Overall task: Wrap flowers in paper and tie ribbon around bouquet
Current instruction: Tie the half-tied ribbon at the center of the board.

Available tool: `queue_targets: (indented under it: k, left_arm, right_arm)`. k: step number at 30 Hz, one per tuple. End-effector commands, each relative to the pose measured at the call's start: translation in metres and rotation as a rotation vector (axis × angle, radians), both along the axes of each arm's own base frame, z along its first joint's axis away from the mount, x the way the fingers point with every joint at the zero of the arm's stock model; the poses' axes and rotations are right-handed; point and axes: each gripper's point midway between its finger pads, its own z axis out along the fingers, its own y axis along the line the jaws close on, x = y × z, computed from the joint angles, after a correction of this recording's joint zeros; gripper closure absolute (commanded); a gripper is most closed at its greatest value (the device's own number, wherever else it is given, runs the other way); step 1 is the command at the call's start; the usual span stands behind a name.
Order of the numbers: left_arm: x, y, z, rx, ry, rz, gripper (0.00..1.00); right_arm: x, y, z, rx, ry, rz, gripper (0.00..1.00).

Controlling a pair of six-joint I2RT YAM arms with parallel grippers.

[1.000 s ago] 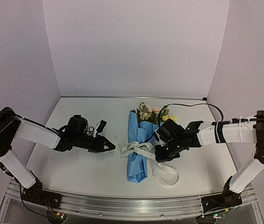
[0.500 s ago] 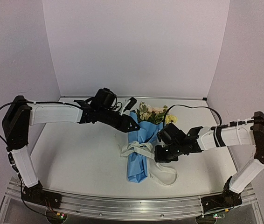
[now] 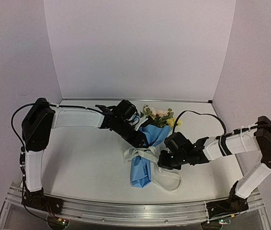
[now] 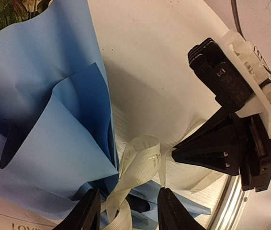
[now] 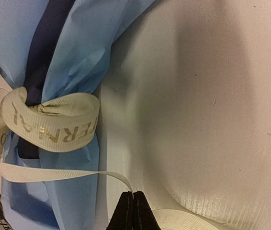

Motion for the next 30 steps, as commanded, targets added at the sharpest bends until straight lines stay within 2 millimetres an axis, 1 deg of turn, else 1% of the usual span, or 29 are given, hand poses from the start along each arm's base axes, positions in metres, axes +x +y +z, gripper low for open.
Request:
queue_targets:
  k: [1,9,20,23,25,26,28,30]
  left_arm:
    - [0.007,-0.007,0.007,0.033,-0.072,-0.022,0.57]
    - [0.002,-0.017,0.003,0.068,-0.089,-0.072,0.58]
    - [0.004,-0.015,-0.015,0.136,-0.090,-0.057,0.62]
    - [0.004,-0.016,-0.015,0.133,-0.093,-0.056,0.69]
    - [0.004,-0.016,-0.013,0.124,-0.095,-0.058,0.76]
    - [0.003,-0.017,-0.011,0.117,-0.098,-0.059,0.82]
    - [0.002,-0.017,-0.006,0.096,-0.106,-0.060,0.91]
    - [0.001,-0.017,0.002,0.069,-0.115,-0.059,0.96]
  right_arm:
    - [0.012,0.013,0.016,0.074,-0.058,-0.028,1.00]
    - [0.016,0.020,0.022,0.089,-0.070,-0.029,1.00]
    - [0.021,0.022,0.024,0.094,-0.077,-0.044,1.00]
    - [0.021,0.021,0.025,0.094,-0.081,-0.048,1.00]
    - [0.022,0.021,0.026,0.094,-0.088,-0.052,1.00]
    - [0.023,0.020,0.026,0.095,-0.091,-0.055,1.00]
    - [0.023,0.021,0.027,0.103,-0.099,-0.056,1.00]
    - [0.025,0.022,0.029,0.116,-0.108,-0.057,1.00]
